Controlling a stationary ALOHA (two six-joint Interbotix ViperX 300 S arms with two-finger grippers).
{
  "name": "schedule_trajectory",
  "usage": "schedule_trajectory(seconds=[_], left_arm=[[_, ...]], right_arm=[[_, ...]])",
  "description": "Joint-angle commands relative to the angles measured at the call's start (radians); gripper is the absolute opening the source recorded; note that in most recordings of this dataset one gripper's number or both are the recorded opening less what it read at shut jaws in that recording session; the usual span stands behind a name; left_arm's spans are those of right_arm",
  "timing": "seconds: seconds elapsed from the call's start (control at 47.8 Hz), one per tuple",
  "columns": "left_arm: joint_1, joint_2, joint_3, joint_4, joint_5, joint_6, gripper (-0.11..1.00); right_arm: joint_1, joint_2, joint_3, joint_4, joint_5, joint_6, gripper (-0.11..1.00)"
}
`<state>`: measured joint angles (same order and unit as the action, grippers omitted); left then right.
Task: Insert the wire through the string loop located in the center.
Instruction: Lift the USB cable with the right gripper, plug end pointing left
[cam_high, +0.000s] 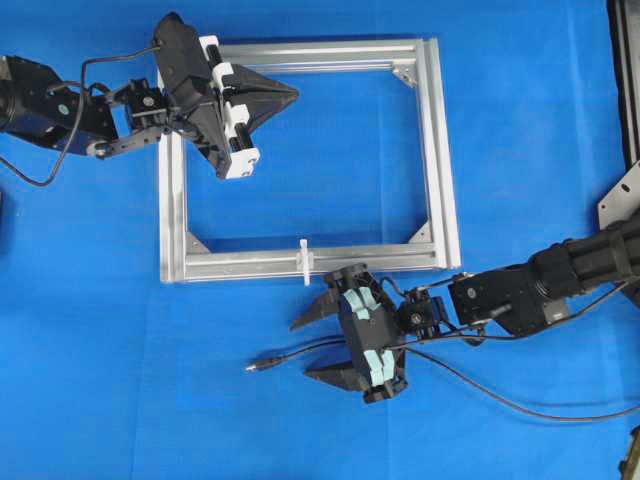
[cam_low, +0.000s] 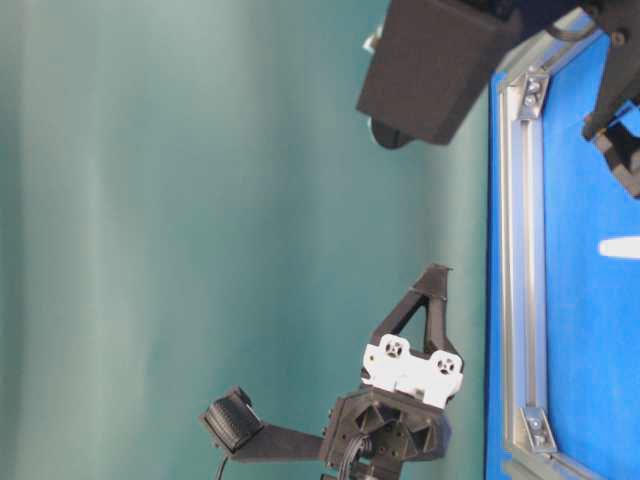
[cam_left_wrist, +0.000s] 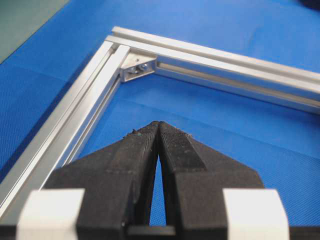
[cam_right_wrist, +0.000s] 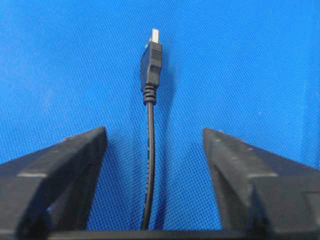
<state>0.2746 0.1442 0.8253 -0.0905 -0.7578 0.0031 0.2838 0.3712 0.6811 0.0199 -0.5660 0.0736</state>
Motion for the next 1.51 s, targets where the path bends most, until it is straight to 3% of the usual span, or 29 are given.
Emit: schedule_trajectory(seconds=[0.0, 0.23, 0.335, 0.984, 1.486], left_arm=[[0.0, -0.028, -0.017, 0.003, -0.006, 0.002, 0.0], [0.0, -0.028, -0.017, 0.003, -0.006, 0.0, 0.0], [0.0, -0.028, -0.018, 0.002, -0.006, 0.002, 0.0], [0.0, -0.028, -0.017, 0.003, -0.005, 0.0, 0.0], [0.0, -0.032, -0.018, 0.003, -0.006, 0.0, 0.0]], right_arm=[[-0.002, -0.017, -0.009, 0.003, -0.008, -0.003, 0.52], [-0.003, -0.021, 0.006, 0.002, -0.009, -0.005, 0.09], [-0.005, -0.023, 0.008, 0.003, -0.005, -0.003, -0.02], [-0.008, -0.04, -0.008, 0.002, 0.015, -0.003, -0.03], [-0.008, -0.23, -0.055, 0.002, 0.275, -0.005, -0.03]])
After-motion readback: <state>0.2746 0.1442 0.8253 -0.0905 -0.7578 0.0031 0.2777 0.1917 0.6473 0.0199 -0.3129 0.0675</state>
